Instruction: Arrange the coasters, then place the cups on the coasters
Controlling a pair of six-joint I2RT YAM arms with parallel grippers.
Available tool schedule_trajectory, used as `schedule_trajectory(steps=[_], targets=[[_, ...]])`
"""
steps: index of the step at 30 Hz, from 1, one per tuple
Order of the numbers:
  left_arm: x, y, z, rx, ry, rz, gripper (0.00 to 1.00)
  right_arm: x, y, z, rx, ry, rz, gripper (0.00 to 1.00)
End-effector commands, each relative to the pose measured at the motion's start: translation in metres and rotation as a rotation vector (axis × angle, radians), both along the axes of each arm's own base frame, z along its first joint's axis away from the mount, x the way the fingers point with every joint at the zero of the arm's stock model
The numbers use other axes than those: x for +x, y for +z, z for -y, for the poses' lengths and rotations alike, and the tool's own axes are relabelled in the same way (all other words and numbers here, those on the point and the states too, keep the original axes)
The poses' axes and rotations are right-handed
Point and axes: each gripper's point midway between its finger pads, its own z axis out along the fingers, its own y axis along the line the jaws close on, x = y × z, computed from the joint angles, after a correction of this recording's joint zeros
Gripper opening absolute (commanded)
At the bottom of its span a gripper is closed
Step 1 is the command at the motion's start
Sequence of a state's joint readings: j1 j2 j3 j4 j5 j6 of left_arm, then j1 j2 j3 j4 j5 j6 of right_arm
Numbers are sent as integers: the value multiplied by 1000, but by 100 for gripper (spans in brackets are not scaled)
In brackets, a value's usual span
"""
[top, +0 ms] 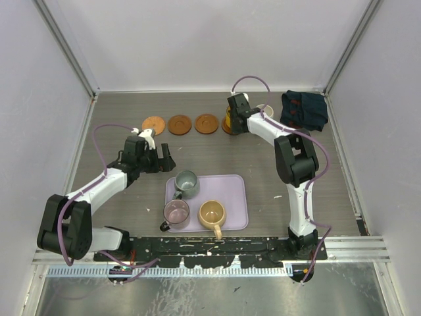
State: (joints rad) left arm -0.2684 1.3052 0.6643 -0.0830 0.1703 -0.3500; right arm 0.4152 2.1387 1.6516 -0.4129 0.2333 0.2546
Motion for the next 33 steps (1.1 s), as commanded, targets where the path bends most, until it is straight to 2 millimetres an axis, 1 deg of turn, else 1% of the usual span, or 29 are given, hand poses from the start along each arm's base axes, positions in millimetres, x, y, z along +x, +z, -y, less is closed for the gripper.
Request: schedule_trajectory(steps=[1,9,14,24,28,33], targets=[[11,11,2,2,-6,51,98,28,51,-16,75,-6,150,1],[11,12,2,1,-6,51,98,25,52,-23,72,10,145,1],[11,11,2,2,-7,48,98,23,51,-23,58,13,139,1],[10,10,2,1,-5,46,98,22,47,-15,25,-16,137,1],[11,10,2,0,-5,46,98,24,50,-13,20,-25,149,1],[10,9,2,1,-7,44,98,26,49,-14,21,-26,150,1]])
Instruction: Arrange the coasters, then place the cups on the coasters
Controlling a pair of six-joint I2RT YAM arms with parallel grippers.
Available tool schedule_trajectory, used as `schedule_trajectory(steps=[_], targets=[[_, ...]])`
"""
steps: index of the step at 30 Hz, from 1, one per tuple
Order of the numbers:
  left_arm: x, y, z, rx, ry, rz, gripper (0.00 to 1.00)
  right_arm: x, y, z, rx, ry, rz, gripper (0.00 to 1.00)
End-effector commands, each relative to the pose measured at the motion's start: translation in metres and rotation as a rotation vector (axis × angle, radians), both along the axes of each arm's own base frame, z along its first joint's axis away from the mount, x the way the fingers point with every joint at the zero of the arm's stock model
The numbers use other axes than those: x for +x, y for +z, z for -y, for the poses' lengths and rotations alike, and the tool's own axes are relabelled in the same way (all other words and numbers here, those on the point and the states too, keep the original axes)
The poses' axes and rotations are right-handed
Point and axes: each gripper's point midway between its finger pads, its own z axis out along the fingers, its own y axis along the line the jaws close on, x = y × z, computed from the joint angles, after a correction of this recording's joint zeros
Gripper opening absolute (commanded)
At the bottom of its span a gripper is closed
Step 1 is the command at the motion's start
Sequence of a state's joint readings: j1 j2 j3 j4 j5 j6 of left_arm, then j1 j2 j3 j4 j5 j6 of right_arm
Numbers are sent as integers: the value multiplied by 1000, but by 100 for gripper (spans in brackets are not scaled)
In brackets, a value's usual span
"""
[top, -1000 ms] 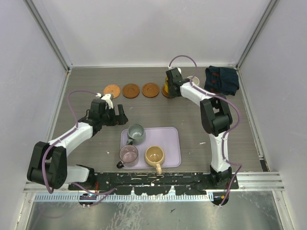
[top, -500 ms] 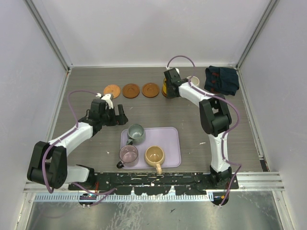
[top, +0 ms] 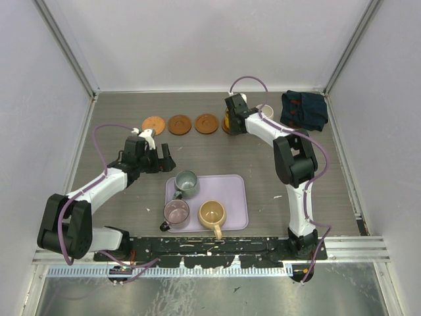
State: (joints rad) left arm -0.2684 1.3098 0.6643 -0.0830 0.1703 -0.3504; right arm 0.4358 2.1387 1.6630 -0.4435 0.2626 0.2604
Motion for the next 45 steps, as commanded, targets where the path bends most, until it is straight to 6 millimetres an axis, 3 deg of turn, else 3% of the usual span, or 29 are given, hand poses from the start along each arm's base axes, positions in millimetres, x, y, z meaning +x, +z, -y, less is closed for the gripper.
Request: schedule_trajectory(steps=[1,12,27,37,45], targets=[[10,11,2,0,-6,48,98,32,47,-11,48,-20,157,1],[10,9,1,7,-5,47,98,32,41,-12,48,-24,140,3],[9,8,1,7,-5,40,98,25,53,-12,48,-27,149,41],[7,9,0,6,-5,43,98,18,62,-14,35,-29,166,43],[5,11,0,4,-3,46,98,3,80,-11,34,-46,201,43]])
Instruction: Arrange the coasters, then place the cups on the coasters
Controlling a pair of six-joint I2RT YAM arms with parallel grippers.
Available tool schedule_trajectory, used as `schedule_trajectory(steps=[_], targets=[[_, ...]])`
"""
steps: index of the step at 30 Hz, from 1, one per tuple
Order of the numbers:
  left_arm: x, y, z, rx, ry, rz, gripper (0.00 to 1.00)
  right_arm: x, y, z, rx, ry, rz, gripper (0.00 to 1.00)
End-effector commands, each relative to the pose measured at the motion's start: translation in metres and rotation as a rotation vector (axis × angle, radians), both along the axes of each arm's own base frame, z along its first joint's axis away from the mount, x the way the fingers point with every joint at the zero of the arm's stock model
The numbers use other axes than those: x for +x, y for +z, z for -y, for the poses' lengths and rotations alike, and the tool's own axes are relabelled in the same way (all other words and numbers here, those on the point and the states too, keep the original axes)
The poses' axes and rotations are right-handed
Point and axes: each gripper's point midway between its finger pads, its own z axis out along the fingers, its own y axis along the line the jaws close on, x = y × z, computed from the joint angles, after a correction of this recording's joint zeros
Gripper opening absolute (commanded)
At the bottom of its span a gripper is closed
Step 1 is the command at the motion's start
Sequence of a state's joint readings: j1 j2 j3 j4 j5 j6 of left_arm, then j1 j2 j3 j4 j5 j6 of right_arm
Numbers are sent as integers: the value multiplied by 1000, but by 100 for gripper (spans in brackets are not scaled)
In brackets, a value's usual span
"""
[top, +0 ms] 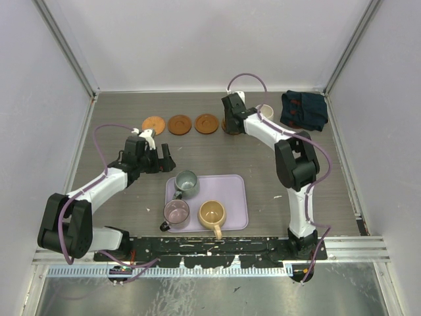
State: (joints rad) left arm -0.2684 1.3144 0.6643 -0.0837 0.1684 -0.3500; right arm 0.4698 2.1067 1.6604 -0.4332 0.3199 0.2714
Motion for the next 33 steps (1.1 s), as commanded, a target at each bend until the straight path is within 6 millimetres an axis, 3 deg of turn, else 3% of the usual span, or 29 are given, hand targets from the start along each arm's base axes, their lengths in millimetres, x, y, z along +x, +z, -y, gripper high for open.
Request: schedule_trajectory(steps=[1,7,8,13,17,28,33], targets=[[4,14,1,-1,-6,52,98,0,67,-1,48,-37,157,43],[4,15,1,-1,-7,51,98,-24,90,7,45,-45,199,43],[4,23,1,-8,-7,73,98,-30,92,7,46,-41,200,43],[3,30,0,-12,-6,93,98,-68,97,11,60,-4,193,43],[1,33,0,-16,-6,98,98,-115,104,4,87,77,194,43],[-7,34,6,-44,-34,104,98,-263,80,-19,266,329,24,48],[-12,35,14,-34,-52,113,98,-307,76,-30,336,402,-30,49]])
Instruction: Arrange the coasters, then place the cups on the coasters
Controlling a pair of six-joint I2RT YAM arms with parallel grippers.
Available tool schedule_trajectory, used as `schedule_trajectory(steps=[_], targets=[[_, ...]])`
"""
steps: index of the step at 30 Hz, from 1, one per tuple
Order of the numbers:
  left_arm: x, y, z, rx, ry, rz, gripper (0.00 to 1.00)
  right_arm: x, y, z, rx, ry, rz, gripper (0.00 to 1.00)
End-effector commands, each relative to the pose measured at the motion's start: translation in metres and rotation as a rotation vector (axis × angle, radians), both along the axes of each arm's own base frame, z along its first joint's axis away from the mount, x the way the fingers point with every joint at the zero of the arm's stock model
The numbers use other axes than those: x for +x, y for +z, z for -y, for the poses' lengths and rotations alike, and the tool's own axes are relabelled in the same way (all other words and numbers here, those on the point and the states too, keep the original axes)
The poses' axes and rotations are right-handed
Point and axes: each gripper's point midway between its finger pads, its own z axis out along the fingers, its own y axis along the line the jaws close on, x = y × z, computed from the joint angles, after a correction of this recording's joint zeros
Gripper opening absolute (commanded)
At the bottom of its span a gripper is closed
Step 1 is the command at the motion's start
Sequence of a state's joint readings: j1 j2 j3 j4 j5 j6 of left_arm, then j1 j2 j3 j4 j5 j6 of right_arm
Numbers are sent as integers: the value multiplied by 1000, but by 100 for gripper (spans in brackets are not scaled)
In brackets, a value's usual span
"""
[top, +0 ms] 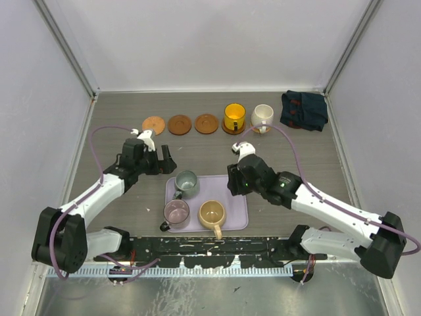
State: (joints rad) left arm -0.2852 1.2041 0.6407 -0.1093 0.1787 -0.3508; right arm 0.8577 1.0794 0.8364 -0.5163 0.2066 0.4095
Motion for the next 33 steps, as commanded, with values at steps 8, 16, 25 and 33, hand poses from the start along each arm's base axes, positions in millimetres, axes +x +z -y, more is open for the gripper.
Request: schedule_trajectory(steps=[8,16,25,33], targets=[[-15,15,20,1,-51,63,98,-78,0,-31,100,156,-128,51],[-24,12,15,5,-42,67,98,-120,-12,-43,96,212,-218,62],[-28,2,17,6,-48,43,98,-144,-35,-49,-9,192,-199,67],[-32,2,18,-1,-50,40,98,-145,-43,-57,-47,196,-196,67]])
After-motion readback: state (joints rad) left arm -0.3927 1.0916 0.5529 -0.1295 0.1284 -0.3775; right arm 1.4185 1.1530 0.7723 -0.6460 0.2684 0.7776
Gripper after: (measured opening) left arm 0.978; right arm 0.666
